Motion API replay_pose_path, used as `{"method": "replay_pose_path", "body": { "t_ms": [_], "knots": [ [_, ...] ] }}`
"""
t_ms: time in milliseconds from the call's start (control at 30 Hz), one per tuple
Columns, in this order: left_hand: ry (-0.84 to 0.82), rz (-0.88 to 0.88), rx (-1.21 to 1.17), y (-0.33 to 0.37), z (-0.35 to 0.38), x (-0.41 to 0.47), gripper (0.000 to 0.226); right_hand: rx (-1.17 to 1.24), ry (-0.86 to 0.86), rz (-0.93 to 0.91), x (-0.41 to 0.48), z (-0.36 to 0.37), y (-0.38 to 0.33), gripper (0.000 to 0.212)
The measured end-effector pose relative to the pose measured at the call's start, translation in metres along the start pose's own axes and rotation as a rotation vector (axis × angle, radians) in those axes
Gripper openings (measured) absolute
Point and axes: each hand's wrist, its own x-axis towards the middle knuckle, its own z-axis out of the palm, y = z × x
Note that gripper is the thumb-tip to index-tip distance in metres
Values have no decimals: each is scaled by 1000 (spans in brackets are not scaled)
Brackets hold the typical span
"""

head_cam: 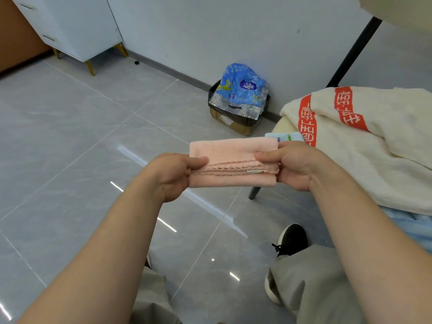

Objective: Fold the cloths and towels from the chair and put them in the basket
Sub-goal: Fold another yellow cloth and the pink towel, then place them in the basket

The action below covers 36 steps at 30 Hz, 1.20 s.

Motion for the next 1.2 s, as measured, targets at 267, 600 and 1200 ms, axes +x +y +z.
{"method": "replay_pose_path", "body": {
  "t_ms": [267,600,1200],
  "knots": [
    [85,154,-5,-1,8,2,15,-139,83,-293,3,11,4,17],
    [164,476,93,-2,16,-2,10,-308,310,-660,3,22,7,24],
    [249,402,473,4,-9,-3,18,-566,169,-511,3,-6,8,18]
  ]
}}
